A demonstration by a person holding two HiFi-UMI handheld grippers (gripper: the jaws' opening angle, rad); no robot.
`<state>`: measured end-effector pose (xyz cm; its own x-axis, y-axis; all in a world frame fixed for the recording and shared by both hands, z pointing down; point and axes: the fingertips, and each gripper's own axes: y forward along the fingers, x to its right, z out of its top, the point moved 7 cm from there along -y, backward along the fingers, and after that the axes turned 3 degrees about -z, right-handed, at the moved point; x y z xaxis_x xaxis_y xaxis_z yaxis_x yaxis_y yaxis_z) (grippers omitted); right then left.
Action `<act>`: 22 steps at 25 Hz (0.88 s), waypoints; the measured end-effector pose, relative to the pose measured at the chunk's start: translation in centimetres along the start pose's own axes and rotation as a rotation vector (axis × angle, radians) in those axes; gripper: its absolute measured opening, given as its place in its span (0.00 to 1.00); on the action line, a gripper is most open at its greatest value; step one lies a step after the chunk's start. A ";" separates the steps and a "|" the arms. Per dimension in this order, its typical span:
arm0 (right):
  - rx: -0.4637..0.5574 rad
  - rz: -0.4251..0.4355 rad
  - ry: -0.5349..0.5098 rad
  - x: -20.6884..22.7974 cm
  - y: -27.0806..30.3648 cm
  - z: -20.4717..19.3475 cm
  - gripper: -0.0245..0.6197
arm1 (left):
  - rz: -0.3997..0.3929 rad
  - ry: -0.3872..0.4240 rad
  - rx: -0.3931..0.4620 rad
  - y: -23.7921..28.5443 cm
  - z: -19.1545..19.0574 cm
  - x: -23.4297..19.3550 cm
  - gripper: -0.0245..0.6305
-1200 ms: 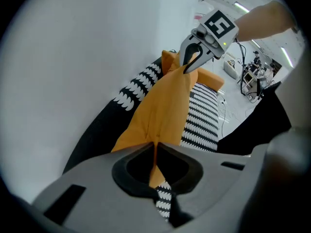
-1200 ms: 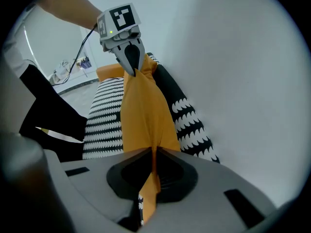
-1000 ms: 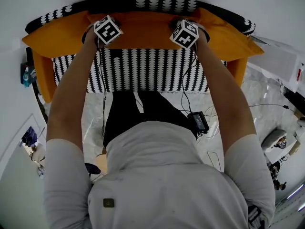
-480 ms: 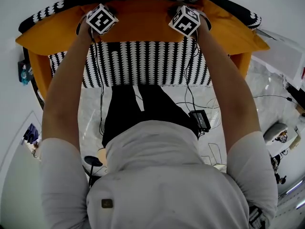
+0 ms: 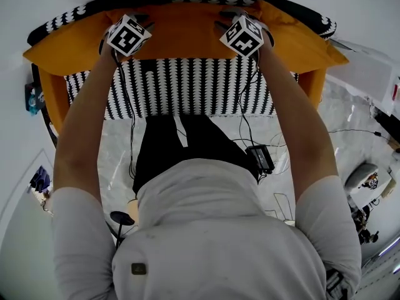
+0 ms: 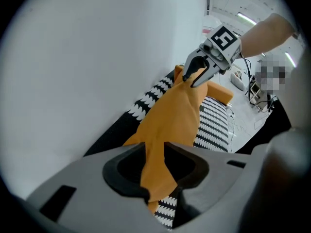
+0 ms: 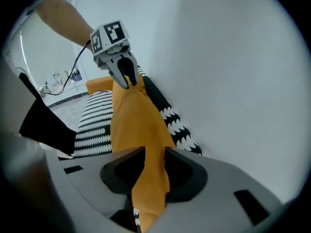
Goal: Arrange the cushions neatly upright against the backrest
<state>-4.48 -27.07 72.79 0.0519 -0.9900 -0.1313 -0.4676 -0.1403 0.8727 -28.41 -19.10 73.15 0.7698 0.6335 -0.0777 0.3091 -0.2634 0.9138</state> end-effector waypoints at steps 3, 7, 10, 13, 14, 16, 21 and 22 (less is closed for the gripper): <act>0.047 -0.030 0.030 -1.0 -2.3 0.6 0.26 | 0.025 -0.019 0.076 -2.2 0.9 1.2 0.23; 0.098 -0.050 0.049 -3.2 -5.7 1.3 0.26 | 0.069 -0.057 0.179 -5.8 1.6 3.5 0.23; 0.139 -0.068 0.061 -4.9 -8.6 1.8 0.26 | 0.107 -0.075 0.232 -9.0 1.5 5.6 0.23; 0.184 -0.080 0.087 -6.6 -11.6 2.3 0.26 | 0.126 -0.118 0.292 -11.9 1.2 8.0 0.23; 0.198 -0.084 0.093 -7.1 -12.6 2.4 0.25 | 0.131 -0.131 0.316 -12.8 1.1 8.9 0.23; 0.233 -0.095 0.104 -7.9 -14.6 2.9 0.25 | 0.146 -0.142 0.365 -14.7 1.2 10.6 0.23; 0.348 -0.146 0.148 -10.6 -20.4 4.6 0.25 | 0.190 -0.114 0.461 -19.4 1.5 15.4 0.23; 0.373 -0.158 0.155 -11.1 -21.6 5.0 0.25 | 0.199 -0.105 0.479 -20.4 1.7 16.2 0.23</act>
<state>0.66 -13.01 53.06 0.2669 -0.9516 -0.1524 -0.7286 -0.3027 0.6144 -21.26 -4.70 52.53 0.8838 0.4676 0.0170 0.3528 -0.6898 0.6322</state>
